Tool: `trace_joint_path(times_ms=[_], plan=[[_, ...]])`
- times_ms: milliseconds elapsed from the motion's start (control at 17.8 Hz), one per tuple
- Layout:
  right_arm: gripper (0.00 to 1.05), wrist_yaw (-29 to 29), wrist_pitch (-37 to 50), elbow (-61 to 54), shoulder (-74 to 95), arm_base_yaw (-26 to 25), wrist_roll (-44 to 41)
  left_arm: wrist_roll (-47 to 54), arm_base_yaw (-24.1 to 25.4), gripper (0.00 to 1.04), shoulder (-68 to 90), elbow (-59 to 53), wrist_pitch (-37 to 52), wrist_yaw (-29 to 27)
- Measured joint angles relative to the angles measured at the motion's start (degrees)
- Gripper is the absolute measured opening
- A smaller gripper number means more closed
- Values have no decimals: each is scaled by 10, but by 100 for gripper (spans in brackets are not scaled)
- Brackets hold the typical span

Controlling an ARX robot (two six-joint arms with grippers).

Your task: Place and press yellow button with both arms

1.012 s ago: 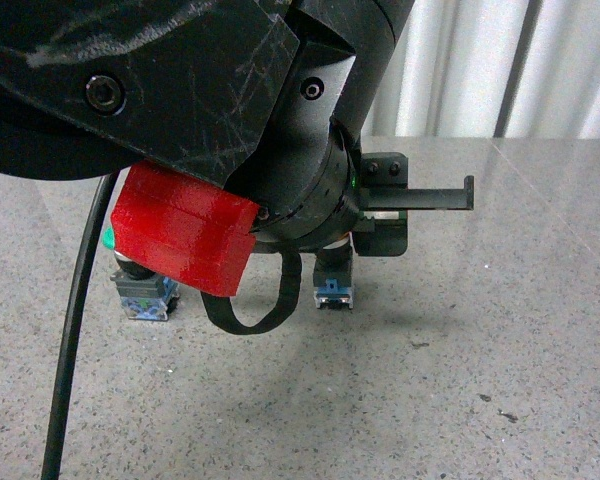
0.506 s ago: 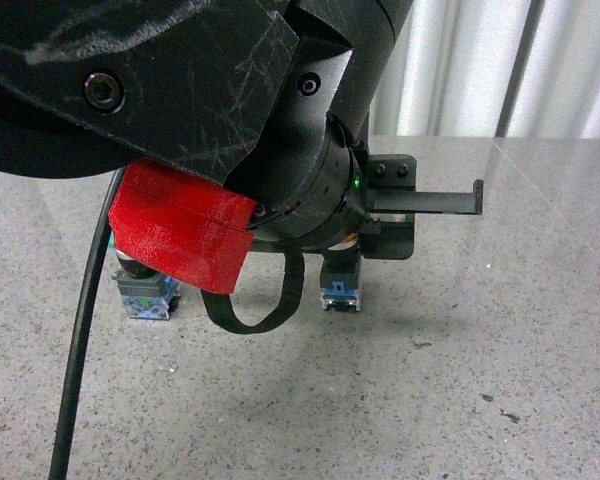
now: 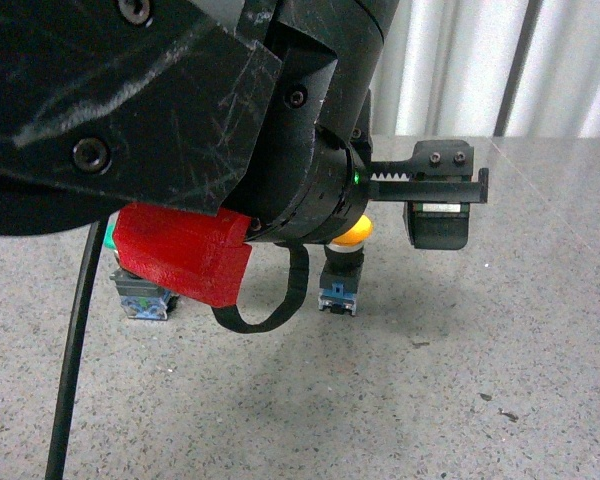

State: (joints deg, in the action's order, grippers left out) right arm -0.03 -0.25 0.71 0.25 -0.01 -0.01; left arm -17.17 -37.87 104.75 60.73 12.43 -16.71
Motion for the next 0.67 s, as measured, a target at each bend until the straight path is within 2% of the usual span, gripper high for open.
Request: trace_joint_path(times_ms=[169, 337, 450, 506, 562, 675], plan=[[98, 0, 0, 0, 0, 0, 0, 29, 0, 98, 0, -33, 112, -18], [98, 0, 0, 0, 0, 0, 0, 96, -1, 98, 10, -68, 301, -67], [98, 0, 0, 0, 0, 0, 0, 136, -3, 97, 22, -77, 383, -89], [98, 0, 0, 0, 0, 0, 0, 149, 3, 87, 17, -108, 445, -150], [98, 0, 0, 0, 0, 0, 0, 158, 17, 76, -16, -172, 472, -165], [98, 0, 0, 0, 0, 0, 0, 162, 77, 55, -107, -288, 502, -138]])
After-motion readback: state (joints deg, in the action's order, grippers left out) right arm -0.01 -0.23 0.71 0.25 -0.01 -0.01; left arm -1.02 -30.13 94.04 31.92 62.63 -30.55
